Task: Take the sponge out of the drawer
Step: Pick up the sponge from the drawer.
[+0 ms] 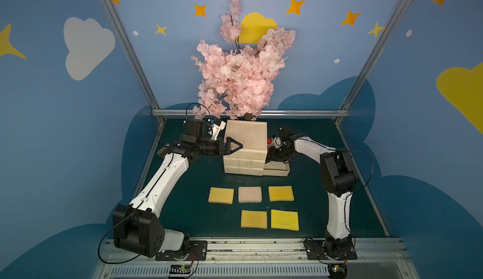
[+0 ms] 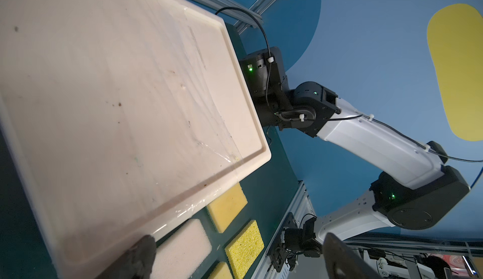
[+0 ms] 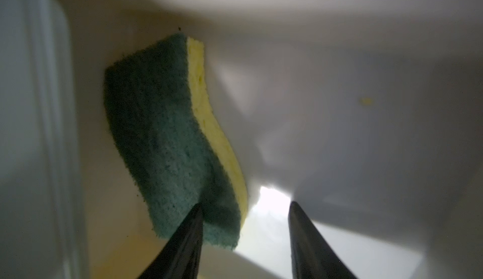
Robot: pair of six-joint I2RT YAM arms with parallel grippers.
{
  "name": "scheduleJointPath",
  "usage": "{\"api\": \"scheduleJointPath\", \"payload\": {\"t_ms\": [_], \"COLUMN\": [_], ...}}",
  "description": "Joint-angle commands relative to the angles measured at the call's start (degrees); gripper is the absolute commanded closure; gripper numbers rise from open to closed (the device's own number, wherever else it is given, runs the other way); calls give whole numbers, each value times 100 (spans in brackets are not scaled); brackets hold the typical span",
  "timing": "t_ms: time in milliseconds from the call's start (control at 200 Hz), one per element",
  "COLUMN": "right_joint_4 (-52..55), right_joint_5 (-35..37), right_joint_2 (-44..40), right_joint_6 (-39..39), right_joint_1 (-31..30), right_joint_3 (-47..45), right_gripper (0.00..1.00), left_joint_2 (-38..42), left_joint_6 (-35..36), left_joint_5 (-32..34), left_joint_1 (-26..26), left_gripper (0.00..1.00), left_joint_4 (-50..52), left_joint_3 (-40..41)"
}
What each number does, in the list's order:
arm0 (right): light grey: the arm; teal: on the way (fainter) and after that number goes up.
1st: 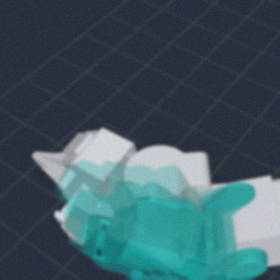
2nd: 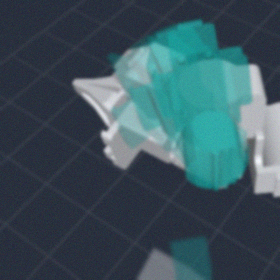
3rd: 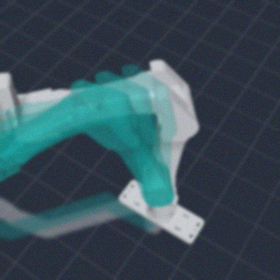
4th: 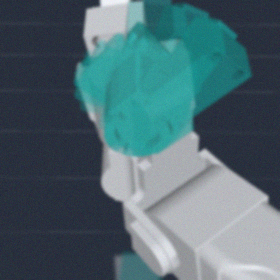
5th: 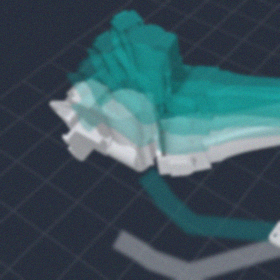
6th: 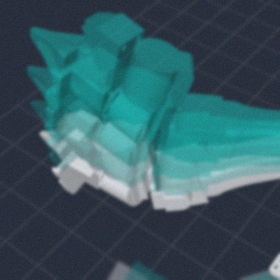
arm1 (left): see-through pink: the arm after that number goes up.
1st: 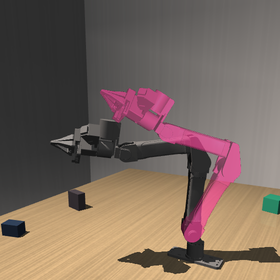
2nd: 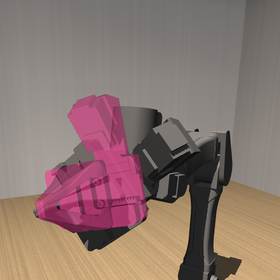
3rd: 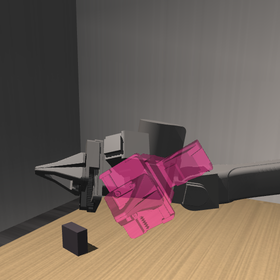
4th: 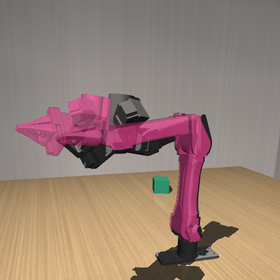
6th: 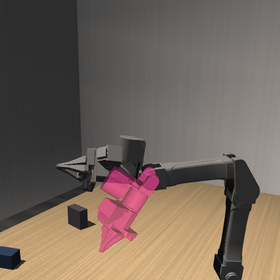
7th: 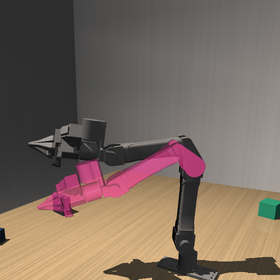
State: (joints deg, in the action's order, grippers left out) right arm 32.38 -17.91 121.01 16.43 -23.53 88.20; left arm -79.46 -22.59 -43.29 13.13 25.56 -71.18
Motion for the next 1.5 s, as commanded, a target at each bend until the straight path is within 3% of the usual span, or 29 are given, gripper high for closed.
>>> {"api": "scheduleJointPath", "payload": {"t_ms": [0, 140, 365, 671, 971, 1186, 1402, 1497], "right_joint_4": [34, -14, -173, 39, 1493, 1726, 1365, 988], "right_joint_5": [-42, 93, 320, 1003, 2383, 2401, 1473, 1410], "right_joint_2": [167, 150, -92, -1298, -2057, -2898, -3789, -4142], "right_joint_6": [160, 284, 377, 172, -140, -400, -951, -1014], "right_joint_1": [-63, -77, -90, 21, 208, 235, 192, 143], "right_joint_3": [149, 38, -161, -378, -253, -321, -547, -849], "right_gripper": [57, 69, 100, 100, 100, 100, 100, 100], "left_joint_2": [194, 225, 229, 253, 330, 361, 357, 342], "left_joint_6": [-62, -45, -73, -45, -72, -62, -63, -36], "left_joint_5": [-181, -160, -131, -39, -81, -198, -352, -441], "left_joint_1": [-30, -65, -82, -94, -95, -94, -85, -78], "left_gripper": [1, 0, 1, 0, 0, 1, 1, 1], "left_joint_4": [-199, -209, -250, -227, -266, -326, -371, -359], "left_joint_3": [36, 64, 112, 139, 156, 166, 174, 166]}}
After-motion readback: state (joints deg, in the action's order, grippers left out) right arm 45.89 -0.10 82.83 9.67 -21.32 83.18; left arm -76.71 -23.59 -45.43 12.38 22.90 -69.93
